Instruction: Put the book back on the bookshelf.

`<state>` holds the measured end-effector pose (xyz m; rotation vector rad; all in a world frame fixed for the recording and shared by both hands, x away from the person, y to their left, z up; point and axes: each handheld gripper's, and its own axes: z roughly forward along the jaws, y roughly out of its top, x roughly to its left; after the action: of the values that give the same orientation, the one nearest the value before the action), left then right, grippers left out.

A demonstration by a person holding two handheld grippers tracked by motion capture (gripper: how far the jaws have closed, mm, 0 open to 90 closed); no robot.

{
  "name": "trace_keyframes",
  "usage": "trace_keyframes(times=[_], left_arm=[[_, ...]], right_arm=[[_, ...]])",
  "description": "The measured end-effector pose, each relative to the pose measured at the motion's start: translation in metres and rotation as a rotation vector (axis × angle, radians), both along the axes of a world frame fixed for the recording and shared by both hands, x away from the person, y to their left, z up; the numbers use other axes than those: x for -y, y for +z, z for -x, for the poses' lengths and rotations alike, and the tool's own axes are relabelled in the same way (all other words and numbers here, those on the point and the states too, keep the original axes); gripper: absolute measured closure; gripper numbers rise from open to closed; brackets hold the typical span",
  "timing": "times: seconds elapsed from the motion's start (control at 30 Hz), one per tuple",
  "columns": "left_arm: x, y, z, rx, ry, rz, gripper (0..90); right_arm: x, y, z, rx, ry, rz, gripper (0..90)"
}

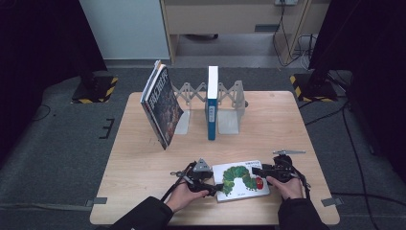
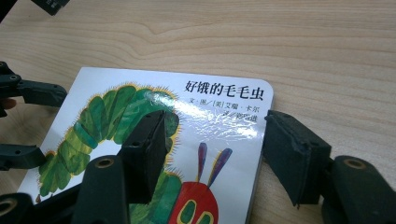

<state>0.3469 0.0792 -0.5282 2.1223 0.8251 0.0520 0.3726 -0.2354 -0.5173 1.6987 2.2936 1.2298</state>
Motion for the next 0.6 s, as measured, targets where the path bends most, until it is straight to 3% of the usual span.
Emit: trace_keyframes(times=[0.2, 0.6], left_arm=[[-0.0002, -0.0002, 0.0003, -0.001, -0.01, -0.01, 29.4], [-0.0003, 0.0016, -0.0003, -0.013, -0.013, -0.014, 26.9]], right_arm=[[0.0007, 0.0007, 0.004, -0.018, -0.003, -0.01, 37.6], [0.0041, 0.0079, 0.0077, 0.035, -0.005, -0.061, 37.3]])
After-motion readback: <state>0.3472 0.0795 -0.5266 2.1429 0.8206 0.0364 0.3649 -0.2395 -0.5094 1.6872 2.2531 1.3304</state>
